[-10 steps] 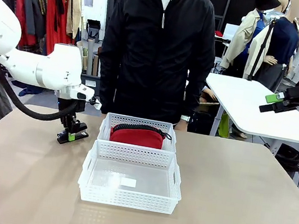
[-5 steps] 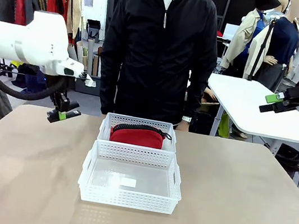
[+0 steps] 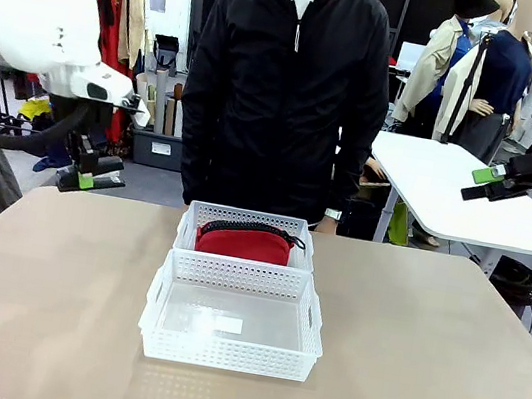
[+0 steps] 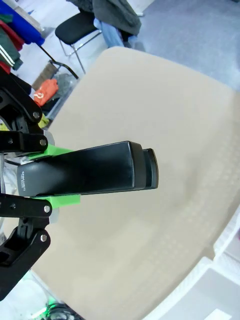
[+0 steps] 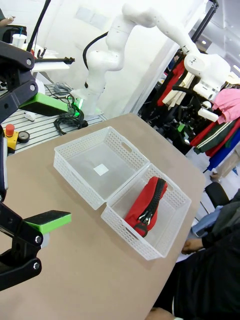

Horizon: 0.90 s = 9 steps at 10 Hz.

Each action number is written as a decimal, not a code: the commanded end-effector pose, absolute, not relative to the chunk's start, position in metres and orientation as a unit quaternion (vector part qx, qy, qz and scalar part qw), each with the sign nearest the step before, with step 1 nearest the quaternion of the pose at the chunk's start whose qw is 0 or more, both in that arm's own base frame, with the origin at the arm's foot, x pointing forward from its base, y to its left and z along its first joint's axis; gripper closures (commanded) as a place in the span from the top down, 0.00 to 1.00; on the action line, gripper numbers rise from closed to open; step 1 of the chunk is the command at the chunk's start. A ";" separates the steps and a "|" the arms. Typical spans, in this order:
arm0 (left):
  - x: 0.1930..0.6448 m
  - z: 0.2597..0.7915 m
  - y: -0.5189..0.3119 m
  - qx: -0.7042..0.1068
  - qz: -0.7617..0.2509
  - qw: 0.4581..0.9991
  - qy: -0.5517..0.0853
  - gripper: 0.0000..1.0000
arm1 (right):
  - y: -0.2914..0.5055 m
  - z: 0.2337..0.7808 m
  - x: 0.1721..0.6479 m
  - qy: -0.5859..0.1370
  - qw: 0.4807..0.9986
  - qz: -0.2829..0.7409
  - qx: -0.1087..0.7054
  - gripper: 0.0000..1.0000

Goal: Distribute items into two baskets.
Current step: Pick up the Stapler that the person points to.

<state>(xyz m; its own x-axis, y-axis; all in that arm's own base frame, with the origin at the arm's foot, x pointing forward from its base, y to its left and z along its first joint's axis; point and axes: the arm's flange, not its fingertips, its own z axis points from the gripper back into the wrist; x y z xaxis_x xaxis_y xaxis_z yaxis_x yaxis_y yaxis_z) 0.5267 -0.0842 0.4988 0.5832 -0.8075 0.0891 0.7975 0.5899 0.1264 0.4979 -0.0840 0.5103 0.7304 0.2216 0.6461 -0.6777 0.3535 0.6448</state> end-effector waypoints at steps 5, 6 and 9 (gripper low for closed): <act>0.507 0.546 -0.076 -0.022 -0.522 0.850 -0.069 0.00 | -0.084 0.512 0.497 -0.233 0.789 0.285 0.492 1.00; 0.507 0.547 -0.076 -0.020 -0.521 0.851 -0.066 0.00 | -0.084 0.512 0.497 -0.233 0.789 0.285 0.492 1.00; 0.508 0.546 -0.076 -0.031 -0.521 0.851 -0.056 0.00 | -0.084 0.512 0.497 -0.233 0.789 0.285 0.492 1.00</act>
